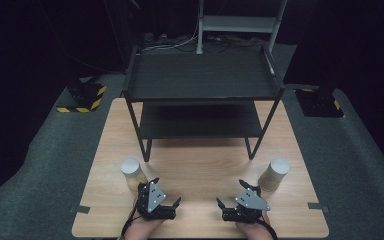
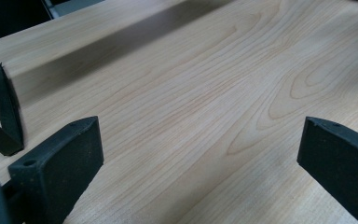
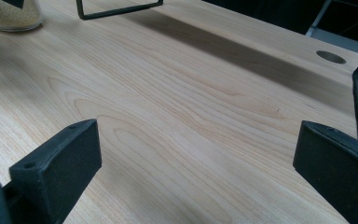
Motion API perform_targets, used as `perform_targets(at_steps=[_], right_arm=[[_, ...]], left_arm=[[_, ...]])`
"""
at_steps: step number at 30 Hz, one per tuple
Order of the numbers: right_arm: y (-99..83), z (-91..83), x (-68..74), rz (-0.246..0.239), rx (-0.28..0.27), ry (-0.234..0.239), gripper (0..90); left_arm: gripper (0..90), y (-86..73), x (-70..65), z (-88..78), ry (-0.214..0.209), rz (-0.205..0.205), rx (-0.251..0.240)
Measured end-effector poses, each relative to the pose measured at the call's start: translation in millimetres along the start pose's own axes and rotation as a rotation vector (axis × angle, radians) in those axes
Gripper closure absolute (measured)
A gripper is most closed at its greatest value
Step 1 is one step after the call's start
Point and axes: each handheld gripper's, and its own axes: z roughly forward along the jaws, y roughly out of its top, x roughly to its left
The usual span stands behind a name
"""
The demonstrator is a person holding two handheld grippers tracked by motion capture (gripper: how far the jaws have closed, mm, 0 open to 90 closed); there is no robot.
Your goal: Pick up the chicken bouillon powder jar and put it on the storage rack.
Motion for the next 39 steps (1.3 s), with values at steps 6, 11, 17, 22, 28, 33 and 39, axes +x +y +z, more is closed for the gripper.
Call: perform_targets(at_steps=[6, 11, 17, 22, 28, 33, 39], right_arm=[[0.3, 0.1, -0.2, 0.001, 0.002, 0.001, 0.0], [-0.1, -0.1, -0.1, 0.003, 0.0, -0.001, 0.0], [0.3, 0.1, 0.1, 0.002, 0.002, -0.001, 0.0], [-0.2, -0.1, -0.4, 0.004, -0.001, 0.0, 0.0], [-0.2, -0.1, -0.3, 0.001, -0.001, 0.001, 0.0], [0.0, 0.0, -0.5, 0.0, 0.0, 0.002, 0.0], [0.2, 0.0, -1.0, 0.004, 0.002, 0.004, 0.0]], left_arm=[[0.6, -0.8, 3.5, -4.8, -0.002, -0.018, -0.021], [0.6, 0.0, 5.3, -11.7, -0.01, -0.029, -0.049], [0.6, 0.7, 7.5, -20.0, -0.021, -0.039, -0.084], [0.6, 2.8, 10.0, -29.4, -0.039, -0.044, -0.126], [0.6, 5.0, 13.6, -38.8, -0.05, -0.039, -0.166], [0.6, 8.1, 16.0, -49.1, -0.046, -0.038, -0.207], [0.6, 10.8, 19.6, -60.5, -0.03, -0.044, -0.239]])
